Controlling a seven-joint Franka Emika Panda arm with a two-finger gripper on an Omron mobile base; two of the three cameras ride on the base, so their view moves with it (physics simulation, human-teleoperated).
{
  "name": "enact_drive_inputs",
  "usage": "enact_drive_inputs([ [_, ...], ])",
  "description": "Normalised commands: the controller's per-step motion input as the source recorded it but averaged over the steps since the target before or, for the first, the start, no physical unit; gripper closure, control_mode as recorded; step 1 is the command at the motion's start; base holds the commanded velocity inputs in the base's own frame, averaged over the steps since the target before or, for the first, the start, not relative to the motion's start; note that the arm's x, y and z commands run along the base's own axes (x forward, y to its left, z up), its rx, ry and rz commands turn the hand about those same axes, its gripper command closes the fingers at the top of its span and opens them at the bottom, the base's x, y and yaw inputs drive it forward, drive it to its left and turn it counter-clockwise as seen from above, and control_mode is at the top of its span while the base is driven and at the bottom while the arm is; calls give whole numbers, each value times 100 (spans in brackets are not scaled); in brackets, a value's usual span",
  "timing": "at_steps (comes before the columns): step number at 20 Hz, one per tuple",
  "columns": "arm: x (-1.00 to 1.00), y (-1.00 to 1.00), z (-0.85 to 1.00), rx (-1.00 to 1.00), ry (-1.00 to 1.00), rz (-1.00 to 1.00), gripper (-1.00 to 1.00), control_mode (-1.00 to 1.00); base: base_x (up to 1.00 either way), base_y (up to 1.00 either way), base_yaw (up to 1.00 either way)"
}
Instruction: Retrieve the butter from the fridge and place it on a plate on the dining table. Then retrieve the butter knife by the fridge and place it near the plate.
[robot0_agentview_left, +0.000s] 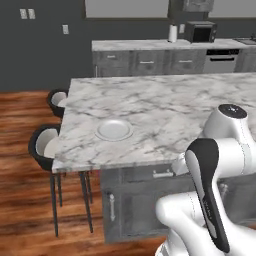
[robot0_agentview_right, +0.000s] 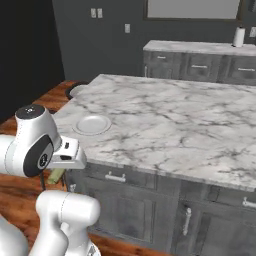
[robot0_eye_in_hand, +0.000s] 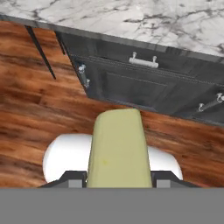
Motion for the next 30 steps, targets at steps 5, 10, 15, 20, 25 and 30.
enact_drive_inputs([
  [5,0,0,0,0,0,0,100,100,53,95,-36],
  [10,0,0,0,0,0,0,100,100,46,49,-26],
  [15,18,0,0,0,1,-7,100,-100,12,0,-4],
  [20,86,15,42,-11,34,-4,100,-100,0,0,0],
  [25,92,-15,30,2,4,-3,100,-100,0,0,0],
  [30,100,-34,0,17,-23,-12,100,-100,0,0,0],
])
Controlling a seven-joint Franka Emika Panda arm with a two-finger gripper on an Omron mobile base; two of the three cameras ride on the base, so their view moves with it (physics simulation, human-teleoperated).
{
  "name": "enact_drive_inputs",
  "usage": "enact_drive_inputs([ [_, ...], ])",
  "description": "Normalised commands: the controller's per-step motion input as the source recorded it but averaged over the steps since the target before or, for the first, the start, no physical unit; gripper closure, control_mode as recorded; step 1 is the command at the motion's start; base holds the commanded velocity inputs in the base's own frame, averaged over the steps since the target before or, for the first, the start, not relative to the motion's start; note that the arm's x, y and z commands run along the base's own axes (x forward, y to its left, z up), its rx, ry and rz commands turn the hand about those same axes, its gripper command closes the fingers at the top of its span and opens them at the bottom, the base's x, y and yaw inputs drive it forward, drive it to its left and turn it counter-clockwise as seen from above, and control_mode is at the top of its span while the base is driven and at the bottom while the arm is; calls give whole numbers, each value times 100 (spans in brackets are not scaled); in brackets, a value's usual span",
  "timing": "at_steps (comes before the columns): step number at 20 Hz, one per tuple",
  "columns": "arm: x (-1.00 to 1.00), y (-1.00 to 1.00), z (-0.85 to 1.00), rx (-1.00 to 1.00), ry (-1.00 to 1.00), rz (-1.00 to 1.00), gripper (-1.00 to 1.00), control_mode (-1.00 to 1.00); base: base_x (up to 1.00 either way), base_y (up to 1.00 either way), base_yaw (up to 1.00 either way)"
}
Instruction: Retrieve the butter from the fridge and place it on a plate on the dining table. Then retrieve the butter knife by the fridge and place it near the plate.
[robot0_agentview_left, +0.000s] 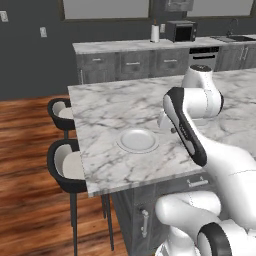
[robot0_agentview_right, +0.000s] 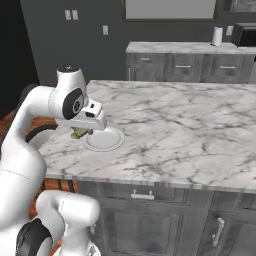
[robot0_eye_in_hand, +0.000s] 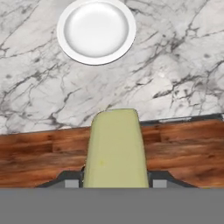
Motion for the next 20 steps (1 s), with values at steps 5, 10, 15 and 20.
enact_drive_inputs([
  [5,88,-7,0,3,-4,-6,100,-100,0,0,0],
  [10,67,0,0,0,0,-2,100,-100,0,0,0],
  [15,73,0,-7,0,-1,0,100,-100,0,0,0],
  [20,62,0,-3,0,0,0,100,-100,0,0,0],
])
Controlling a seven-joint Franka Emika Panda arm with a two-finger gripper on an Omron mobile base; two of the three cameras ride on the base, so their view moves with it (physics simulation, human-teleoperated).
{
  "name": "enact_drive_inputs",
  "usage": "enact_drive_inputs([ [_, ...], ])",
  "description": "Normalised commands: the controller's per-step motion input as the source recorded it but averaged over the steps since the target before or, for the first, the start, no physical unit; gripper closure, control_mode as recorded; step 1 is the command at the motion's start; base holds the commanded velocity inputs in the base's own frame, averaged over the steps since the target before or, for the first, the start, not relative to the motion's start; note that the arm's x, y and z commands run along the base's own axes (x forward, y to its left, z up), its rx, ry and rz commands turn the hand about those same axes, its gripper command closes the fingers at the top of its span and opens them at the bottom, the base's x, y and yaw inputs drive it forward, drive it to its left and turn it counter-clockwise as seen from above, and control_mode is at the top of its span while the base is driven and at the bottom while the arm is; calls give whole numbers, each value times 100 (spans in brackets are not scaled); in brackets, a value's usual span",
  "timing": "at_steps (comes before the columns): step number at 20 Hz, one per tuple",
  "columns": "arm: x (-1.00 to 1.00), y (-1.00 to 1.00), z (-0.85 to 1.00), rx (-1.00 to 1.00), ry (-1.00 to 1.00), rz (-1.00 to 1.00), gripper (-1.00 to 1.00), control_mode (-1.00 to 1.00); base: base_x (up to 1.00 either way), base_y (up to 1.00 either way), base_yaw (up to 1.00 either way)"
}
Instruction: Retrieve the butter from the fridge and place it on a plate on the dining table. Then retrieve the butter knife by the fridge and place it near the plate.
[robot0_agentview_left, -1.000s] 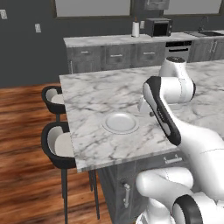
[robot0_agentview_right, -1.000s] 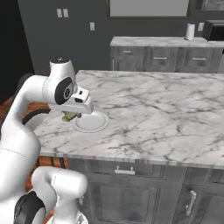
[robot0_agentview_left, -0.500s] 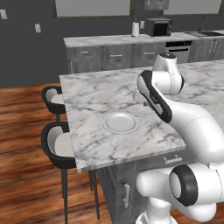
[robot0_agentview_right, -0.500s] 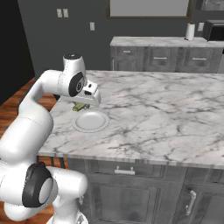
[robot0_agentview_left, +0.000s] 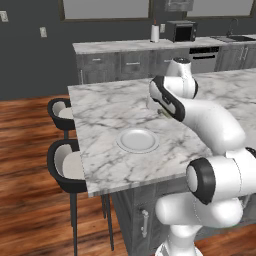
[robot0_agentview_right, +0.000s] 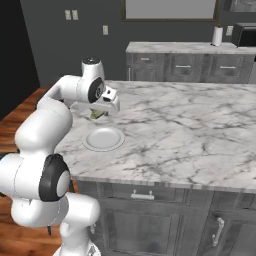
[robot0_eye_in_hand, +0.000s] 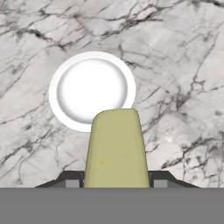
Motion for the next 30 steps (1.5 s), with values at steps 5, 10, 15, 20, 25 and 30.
enact_drive_inputs([
  [5,48,7,-1,-3,0,0,100,-100,0,0,0],
  [10,50,37,0,-8,5,0,100,-100,0,0,0],
  [15,74,24,-12,1,-4,1,100,-100,0,0,0],
  [20,54,11,-49,14,-4,6,100,-100,0,0,0],
  [25,36,5,-55,0,-7,0,100,-100,0,0,0],
  [30,21,42,-36,4,-18,-9,100,-100,0,0,0],
])
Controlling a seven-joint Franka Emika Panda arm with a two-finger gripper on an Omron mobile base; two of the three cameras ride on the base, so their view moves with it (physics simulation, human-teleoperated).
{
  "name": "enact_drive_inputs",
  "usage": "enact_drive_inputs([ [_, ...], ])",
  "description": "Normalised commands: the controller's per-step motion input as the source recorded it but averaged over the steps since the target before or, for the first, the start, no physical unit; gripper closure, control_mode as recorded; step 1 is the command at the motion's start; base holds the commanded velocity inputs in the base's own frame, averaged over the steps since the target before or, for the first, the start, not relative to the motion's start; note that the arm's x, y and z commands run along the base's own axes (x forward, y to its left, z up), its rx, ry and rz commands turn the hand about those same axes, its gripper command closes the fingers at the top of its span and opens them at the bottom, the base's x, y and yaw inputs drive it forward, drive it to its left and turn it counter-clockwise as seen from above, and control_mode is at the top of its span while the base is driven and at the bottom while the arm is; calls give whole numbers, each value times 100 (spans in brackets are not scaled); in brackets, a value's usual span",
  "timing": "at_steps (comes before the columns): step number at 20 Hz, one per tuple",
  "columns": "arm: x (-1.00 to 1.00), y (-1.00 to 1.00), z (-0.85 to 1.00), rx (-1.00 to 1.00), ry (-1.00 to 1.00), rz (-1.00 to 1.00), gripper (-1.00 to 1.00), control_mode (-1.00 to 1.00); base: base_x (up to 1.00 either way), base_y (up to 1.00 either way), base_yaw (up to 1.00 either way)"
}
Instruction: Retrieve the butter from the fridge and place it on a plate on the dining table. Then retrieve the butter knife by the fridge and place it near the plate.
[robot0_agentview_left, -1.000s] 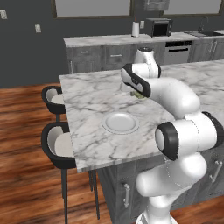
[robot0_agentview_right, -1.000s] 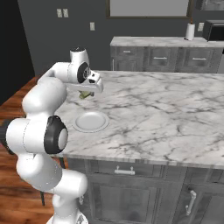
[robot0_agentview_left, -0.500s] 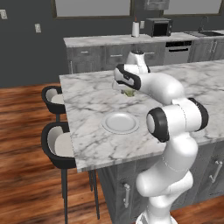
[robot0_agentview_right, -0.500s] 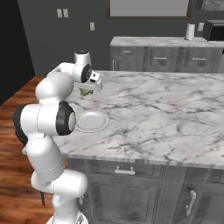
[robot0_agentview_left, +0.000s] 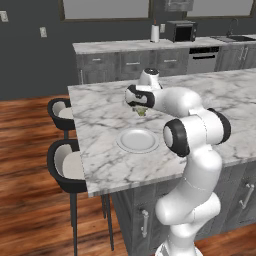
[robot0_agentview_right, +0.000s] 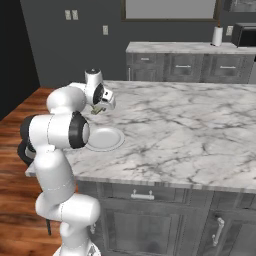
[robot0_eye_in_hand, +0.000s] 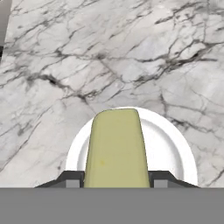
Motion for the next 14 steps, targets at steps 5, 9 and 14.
enact_drive_inputs([
  [5,41,-6,-56,-1,-2,-4,100,-100,0,0,0],
  [9,18,-6,-52,-9,4,-1,100,-100,0,0,0],
  [14,0,16,-29,-2,2,-1,100,-100,0,0,0],
])
